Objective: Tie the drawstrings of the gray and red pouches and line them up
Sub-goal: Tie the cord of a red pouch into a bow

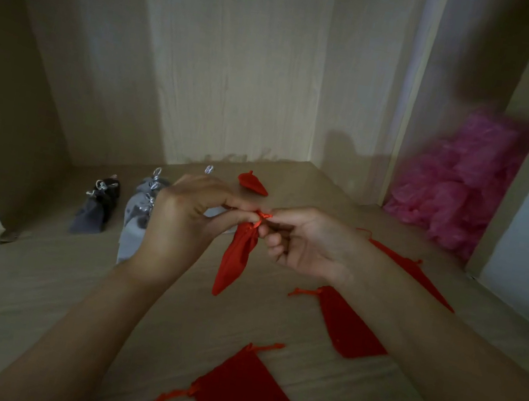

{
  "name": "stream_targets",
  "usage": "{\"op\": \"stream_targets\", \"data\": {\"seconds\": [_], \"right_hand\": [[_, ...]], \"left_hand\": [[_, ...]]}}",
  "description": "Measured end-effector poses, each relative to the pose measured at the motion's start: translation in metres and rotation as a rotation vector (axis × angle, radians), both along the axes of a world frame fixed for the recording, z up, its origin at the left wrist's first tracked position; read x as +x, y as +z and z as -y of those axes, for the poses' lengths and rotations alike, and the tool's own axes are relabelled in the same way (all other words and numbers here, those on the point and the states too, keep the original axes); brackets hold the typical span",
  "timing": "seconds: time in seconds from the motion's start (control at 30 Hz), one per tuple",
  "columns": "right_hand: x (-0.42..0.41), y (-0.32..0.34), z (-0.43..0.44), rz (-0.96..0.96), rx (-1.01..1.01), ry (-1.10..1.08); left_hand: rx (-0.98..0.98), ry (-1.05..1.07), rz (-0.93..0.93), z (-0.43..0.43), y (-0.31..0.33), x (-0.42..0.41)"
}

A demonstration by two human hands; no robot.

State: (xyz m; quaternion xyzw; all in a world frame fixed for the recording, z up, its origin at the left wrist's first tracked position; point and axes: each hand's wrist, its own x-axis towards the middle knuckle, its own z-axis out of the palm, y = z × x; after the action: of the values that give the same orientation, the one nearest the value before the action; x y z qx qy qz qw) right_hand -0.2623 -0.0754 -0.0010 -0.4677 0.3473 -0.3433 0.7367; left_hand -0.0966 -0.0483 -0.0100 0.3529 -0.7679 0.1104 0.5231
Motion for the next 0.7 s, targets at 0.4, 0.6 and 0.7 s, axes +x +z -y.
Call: {"op": "stream_targets", "data": {"seconds": [0.4,0.6,0.7], "right_hand": [[-0.0075,0.0036,-0.0009,0.049,0.158,0.11],[-0.0065,0.0059,-0.0023,0.094,0.175,0.099],[-0.0072,0.0078,-0.0041,0.085,0.155,0.106]], "left_hand": [[0.024,-0.018,0.031,-0.0041,0.0015,-0.0046],[-0.052,0.023,0.029,-0.0073,-0.0007,-0.008],[-0.053,0.048,0.03,-0.0089,-0.0016,-0.0097]]}}
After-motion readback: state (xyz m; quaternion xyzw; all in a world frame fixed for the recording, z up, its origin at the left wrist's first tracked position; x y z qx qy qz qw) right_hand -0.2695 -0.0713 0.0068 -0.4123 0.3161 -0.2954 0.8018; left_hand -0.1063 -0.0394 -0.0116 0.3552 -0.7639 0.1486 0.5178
